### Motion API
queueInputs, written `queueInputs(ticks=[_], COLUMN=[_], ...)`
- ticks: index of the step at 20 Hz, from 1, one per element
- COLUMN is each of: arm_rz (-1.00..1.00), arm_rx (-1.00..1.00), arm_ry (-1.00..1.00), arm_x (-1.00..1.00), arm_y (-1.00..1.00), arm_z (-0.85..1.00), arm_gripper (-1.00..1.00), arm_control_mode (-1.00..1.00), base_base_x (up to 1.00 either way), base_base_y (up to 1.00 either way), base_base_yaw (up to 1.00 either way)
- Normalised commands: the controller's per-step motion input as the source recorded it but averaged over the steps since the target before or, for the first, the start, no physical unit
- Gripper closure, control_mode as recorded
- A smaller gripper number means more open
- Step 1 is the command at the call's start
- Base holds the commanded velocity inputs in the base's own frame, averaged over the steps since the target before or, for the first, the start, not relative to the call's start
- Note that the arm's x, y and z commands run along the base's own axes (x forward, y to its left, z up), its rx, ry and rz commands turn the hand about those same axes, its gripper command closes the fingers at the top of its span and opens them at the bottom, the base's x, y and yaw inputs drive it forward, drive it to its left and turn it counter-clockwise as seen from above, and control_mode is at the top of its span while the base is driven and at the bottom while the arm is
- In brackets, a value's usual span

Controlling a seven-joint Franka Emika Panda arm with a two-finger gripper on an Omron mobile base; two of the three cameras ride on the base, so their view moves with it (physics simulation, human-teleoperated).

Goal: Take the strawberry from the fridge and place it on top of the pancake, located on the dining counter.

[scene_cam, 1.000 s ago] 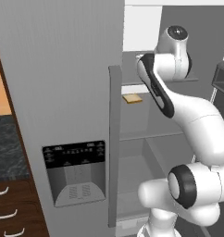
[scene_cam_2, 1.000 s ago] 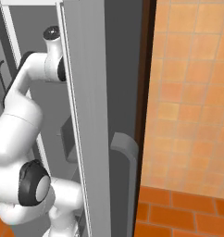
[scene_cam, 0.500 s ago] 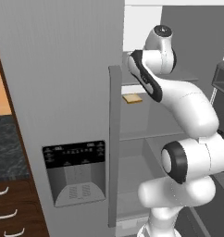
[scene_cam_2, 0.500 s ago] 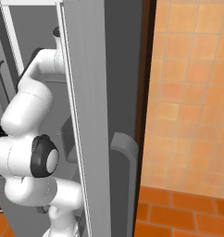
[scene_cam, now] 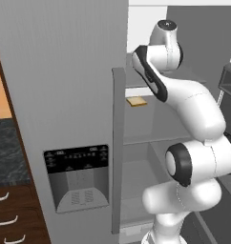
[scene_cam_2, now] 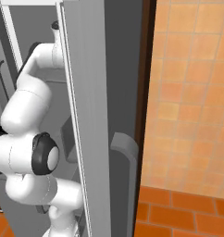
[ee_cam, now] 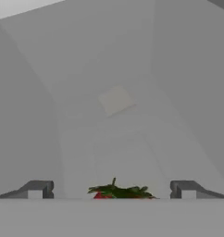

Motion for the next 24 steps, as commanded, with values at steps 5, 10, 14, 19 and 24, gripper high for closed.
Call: queueInputs(ticks=[5, 10, 14, 19, 24], arm_rz=[-0.05, -0.01, 0.00, 0.00, 0.00], arm_rx=[0.00, 0.00, 0.00, 0.00, 0.00], arm_ry=[0.02, 0.00, 0.00, 0.00, 0.00], arm_x=[-0.07, -0.14, -0.01, -0.14, -0.83], arm_y=[0.00, 0.00, 0.00, 0.00, -0.04], arm_z=[-0.16, -0.16, -0.03, -0.11, -0.11], arm_gripper=[-1.00, -1.00, 1.00, 1.00, 1.00], arm_control_mode=[-1.00, -1.00, -1.00, -1.00, -1.00], base_base_x=[0.00, 0.00, 0.00, 0.00, 0.00], base_base_y=[0.00, 0.00, 0.00, 0.00, 0.00], base_base_yaw=[0.00, 0.00, 0.00, 0.00, 0.00])
